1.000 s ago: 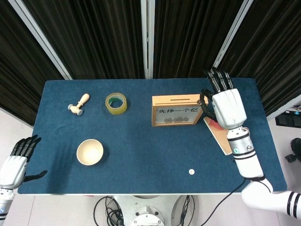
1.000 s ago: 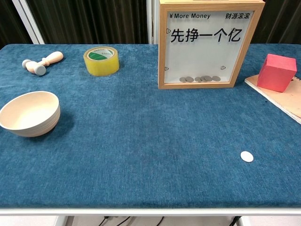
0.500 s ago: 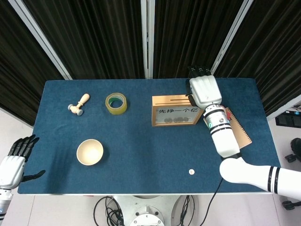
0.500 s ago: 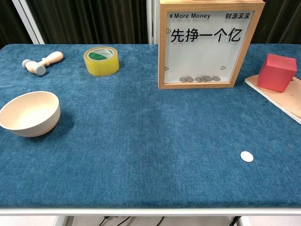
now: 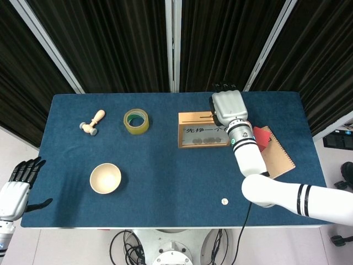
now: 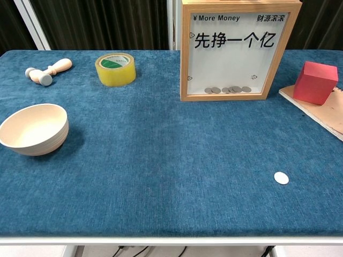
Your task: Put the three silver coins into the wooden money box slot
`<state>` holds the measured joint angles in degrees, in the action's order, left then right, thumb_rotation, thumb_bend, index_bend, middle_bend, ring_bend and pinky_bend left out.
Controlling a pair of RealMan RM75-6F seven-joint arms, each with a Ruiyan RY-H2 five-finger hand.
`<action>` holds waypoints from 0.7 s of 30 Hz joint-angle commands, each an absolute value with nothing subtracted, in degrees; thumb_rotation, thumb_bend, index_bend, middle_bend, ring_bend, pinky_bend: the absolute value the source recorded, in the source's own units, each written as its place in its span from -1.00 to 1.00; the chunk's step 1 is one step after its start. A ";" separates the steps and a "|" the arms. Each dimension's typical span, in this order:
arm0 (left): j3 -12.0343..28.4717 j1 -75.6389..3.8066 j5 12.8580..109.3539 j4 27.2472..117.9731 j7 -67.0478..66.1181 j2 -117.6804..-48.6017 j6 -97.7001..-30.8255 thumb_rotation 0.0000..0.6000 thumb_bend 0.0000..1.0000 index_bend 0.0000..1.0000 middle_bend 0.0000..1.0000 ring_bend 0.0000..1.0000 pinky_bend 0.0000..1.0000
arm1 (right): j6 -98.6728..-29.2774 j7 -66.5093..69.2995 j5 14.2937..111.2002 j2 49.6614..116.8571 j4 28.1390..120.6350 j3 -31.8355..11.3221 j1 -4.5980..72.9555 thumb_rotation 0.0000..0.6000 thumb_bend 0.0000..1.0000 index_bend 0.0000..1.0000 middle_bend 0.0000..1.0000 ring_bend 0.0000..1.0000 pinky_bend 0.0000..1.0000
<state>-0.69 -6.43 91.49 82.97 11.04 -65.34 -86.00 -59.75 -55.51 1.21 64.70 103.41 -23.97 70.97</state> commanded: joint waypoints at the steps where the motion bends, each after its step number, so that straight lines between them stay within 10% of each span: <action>1: -0.67 -6.41 91.40 83.01 11.11 -65.25 -85.95 1.00 -1.00 -0.97 -1.00 -1.00 -1.00 | -60.05 -55.42 -0.42 65.40 102.16 -23.17 72.07 1.00 -0.13 0.64 -0.83 -1.00 -1.00; 21: -0.74 -6.26 91.25 82.65 12.09 -65.06 -85.88 1.00 -1.00 -0.97 -1.00 -1.00 -1.00 | -60.22 -54.22 -3.13 67.69 99.32 -20.19 74.52 1.00 -0.13 0.64 -0.83 -1.00 -1.00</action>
<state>-0.74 -6.27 91.25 82.66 12.09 -65.06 -85.88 -60.19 -54.21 -3.13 67.66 99.34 -20.22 74.49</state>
